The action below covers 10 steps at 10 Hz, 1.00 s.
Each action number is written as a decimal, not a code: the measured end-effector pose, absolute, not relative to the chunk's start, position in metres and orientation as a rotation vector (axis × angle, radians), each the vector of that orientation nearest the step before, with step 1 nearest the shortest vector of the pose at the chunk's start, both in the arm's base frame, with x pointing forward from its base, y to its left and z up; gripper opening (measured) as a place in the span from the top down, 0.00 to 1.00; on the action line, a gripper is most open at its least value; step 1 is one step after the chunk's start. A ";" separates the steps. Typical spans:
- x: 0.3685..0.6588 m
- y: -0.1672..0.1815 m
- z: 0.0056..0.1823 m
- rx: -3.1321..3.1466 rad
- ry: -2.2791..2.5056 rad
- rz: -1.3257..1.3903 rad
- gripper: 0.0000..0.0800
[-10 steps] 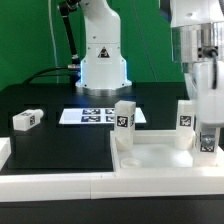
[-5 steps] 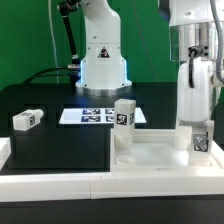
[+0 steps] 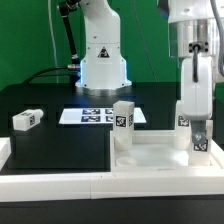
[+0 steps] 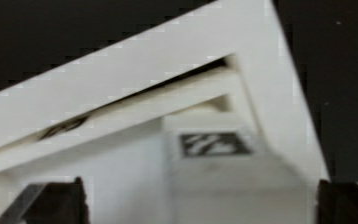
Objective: Assemble square table
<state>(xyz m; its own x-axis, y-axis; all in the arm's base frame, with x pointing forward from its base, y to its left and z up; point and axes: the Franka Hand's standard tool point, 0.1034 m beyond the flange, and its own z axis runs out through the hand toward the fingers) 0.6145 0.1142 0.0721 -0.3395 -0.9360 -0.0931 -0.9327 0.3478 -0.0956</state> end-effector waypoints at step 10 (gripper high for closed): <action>0.587 0.064 0.112 -1.862 2.329 -0.056 0.19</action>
Offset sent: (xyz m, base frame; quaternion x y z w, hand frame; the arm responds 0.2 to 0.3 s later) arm 0.0010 -0.0517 0.0296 0.0009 -0.0202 -0.0372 0.9991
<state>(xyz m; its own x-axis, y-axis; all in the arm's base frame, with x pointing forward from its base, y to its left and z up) 0.5866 0.0638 0.1123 -0.2126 -0.9720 -0.1005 -0.9660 0.2245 -0.1279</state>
